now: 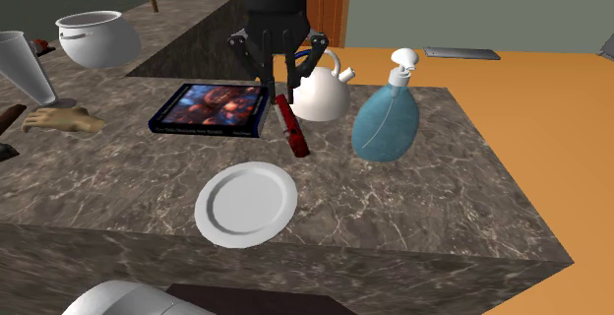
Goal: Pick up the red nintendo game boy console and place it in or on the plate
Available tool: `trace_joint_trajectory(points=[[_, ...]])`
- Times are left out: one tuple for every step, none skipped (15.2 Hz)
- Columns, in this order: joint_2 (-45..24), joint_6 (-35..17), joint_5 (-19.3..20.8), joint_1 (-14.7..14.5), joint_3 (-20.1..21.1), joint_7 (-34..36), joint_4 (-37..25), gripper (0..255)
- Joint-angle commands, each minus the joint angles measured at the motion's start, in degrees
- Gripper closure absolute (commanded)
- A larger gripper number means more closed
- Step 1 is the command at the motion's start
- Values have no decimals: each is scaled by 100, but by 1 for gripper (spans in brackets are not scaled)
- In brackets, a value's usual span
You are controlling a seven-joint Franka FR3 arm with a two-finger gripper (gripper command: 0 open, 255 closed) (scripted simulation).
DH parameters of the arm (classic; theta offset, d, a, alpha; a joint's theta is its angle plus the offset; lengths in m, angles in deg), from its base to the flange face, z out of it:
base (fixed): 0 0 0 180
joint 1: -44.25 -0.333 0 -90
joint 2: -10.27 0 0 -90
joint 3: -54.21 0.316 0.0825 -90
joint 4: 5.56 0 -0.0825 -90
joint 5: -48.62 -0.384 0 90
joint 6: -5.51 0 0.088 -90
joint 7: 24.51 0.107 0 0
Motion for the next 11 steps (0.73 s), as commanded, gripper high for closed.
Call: trace_joint_trajectory(points=[[104, 97, -146, -51, 213, 264, 22, 255], [154, 145, -226, -81, 327, 402, 28, 255], [198, 191, -309, -110, 441, 540, 28, 255], [236, 236, -395, -137, 557, 678, 22, 255], [269, 279, -481, -166, 671, 818, 10, 255], [303, 337, -605, -202, 833, 1013, -16, 255], [345, 266, -608, -201, 836, 1010, 95, 255], [385, 196, -610, -203, 837, 1008, 205, 255], [424, 126, -613, -204, 838, 1007, 314, 255], [462, 57, -615, -206, 840, 1006, 422, 255], [499, -13, -618, -208, 841, 1004, 528, 255]])
